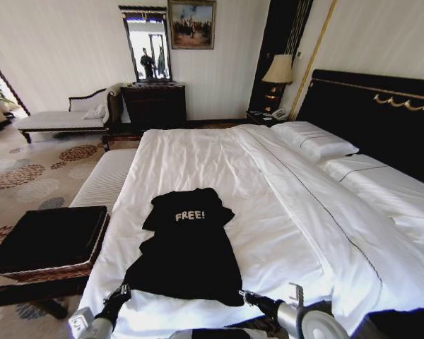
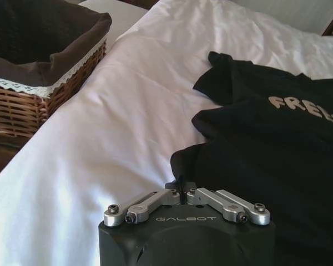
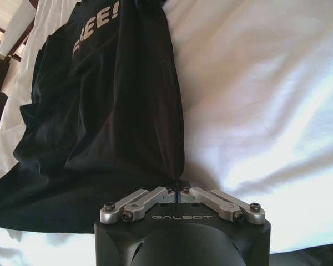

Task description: Fold the clothes on the bed and place them into the basket.

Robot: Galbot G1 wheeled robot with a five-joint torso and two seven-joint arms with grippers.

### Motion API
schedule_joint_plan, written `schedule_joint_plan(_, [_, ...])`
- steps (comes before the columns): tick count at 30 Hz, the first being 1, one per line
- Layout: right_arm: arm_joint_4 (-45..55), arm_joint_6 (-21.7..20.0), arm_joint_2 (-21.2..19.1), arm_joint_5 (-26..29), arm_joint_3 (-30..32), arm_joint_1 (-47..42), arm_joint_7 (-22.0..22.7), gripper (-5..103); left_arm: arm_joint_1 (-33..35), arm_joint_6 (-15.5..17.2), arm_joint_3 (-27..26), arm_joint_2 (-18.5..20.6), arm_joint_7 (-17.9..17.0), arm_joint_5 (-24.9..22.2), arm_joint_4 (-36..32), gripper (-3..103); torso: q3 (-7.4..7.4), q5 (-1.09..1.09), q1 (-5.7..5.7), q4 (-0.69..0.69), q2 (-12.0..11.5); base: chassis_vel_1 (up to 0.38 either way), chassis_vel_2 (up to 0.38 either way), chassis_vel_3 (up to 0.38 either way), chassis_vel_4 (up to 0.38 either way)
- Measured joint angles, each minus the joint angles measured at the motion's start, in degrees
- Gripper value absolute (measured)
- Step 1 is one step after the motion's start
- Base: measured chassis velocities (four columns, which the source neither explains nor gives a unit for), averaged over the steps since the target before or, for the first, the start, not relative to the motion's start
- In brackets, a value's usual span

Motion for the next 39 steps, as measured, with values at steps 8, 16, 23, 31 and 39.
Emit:
schedule_joint_plan(8, [3.04,-2.71,-0.63,-4.09,3.02,-4.71,3.07,0,9.47,-2.19,-0.04,0.56,-0.78,3.76,-2.47,0,-0.01,0.00,0.00,-0.01,0.00,0.000,0.000,0.000,0.000])
schedule_joint_plan(16, [4.40,-5.80,-0.74,-7.79,5.89,-6.48,5.79,0,15.34,-7.80,4.11,0.68,-0.96,11.39,-2.06,0,0.00,0.01,0.00,0.01,0.00,0.000,0.000,0.000,0.000])
schedule_joint_plan(23, [4.83,-6.01,-0.95,-10.97,6.25,-8.70,7.02,0,20.22,-12.08,6.95,1.68,-1.79,15.24,-0.46,0,-0.01,0.00,0.00,0.00,0.00,0.000,0.000,0.000,0.000])
schedule_joint_plan(31, [4.81,-6.01,-0.73,-16.11,4.57,-11.48,7.38,0,22.99,-13.24,6.94,1.65,-3.18,17.43,0.42,0,-0.01,-0.01,0.00,0.00,0.01,0.000,0.000,0.000,0.000])
schedule_joint_plan(39, [4.07,-5.95,-0.25,-18.37,3.47,-11.85,8.09,0,23.21,-13.93,8.98,1.08,-3.79,19.15,2.77,0,0.00,0.00,0.00,0.00,0.00,0.000,0.000,0.000,0.000])
